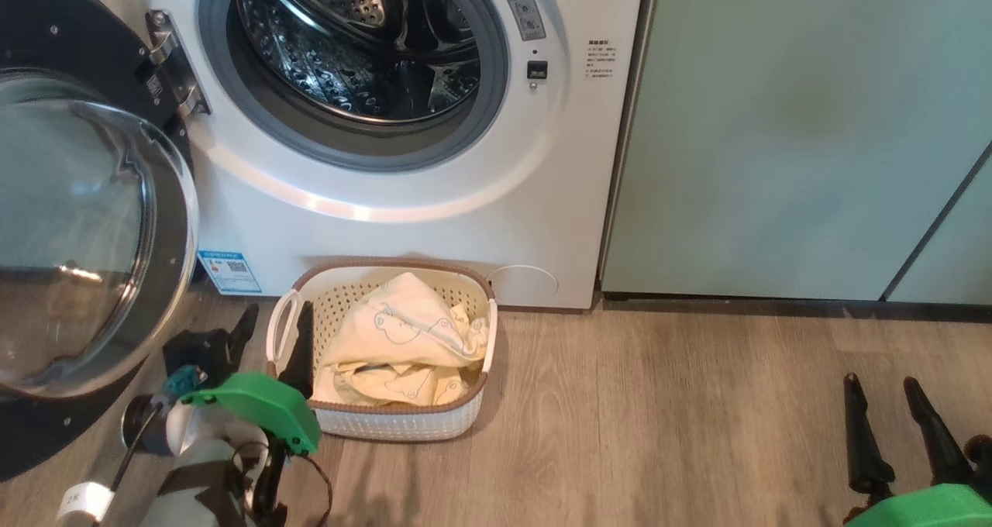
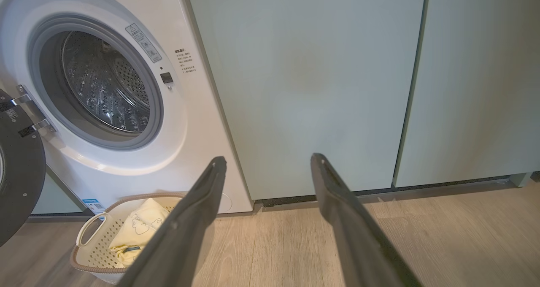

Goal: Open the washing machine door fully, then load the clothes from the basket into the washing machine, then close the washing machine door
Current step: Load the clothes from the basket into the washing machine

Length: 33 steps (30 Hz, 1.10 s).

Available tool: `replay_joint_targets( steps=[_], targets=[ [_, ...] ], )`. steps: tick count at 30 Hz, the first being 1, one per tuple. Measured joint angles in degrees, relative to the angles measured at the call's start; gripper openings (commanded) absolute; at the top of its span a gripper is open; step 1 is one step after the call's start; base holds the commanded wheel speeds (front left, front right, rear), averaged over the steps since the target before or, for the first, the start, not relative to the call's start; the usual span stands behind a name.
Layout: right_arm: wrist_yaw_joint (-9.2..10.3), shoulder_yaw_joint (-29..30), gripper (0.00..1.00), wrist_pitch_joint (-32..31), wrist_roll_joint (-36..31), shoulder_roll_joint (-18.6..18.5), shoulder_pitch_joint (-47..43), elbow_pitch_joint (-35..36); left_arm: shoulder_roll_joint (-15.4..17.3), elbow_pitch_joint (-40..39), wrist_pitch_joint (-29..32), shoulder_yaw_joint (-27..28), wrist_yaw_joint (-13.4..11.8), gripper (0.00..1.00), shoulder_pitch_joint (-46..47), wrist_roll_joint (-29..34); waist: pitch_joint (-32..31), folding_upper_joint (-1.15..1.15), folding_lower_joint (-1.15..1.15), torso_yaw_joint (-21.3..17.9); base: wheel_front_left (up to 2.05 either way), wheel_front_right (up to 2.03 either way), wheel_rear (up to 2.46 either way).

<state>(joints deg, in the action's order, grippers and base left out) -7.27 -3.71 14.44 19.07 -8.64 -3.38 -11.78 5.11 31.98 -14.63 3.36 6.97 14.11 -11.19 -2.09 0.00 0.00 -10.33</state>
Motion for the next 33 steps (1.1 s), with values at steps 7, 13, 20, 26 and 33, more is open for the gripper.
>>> replay_joint_targets(
  steps=[7, 13, 20, 26, 33],
  targets=[
    [0.0, 0.1, 1.0, 0.0, 0.0, 0.0, -0.3, 0.0, 0.0, 0.2, 0.0, -0.1, 0.0, 1.0, 0.0, -0.6, 0.3, 0.0, 0.0, -0.1, 1.72, -1.72, 0.0],
    [0.0, 0.1, 1.0, 0.0, 0.0, 0.0, -0.4, -0.1, 0.0, 0.5, 0.0, -0.3, 0.0, 1.0, 0.1, -0.6, 0.7, 0.0, 0.0, -0.1, 2.13, -2.13, 0.0],
    [0.0, 0.1, 1.0, 0.0, 0.0, 0.1, -0.4, -0.1, 0.1, 0.5, 0.0, -1.4, 0.0, 1.0, 0.2, -0.6, 1.0, 0.0, 0.01, -0.1, 1.59, -1.59, 0.0],
    [0.0, 0.1, 1.0, 0.0, 0.0, 0.2, -0.4, -0.1, 0.0, 0.7, 0.0, -1.7, 0.0, 1.0, 0.2, -0.5, 1.0, 0.0, 0.0, -0.1, 0.68, -0.68, 0.0],
    [0.0, 0.1, 1.0, 0.0, 0.0, 0.3, -0.4, -0.3, 0.0, 1.6, 0.0, -1.8, 0.0, 1.0, 0.2, -0.5, 0.8, 0.0, 0.0, -0.1, 0.01, -0.01, 0.0]
  ],
)
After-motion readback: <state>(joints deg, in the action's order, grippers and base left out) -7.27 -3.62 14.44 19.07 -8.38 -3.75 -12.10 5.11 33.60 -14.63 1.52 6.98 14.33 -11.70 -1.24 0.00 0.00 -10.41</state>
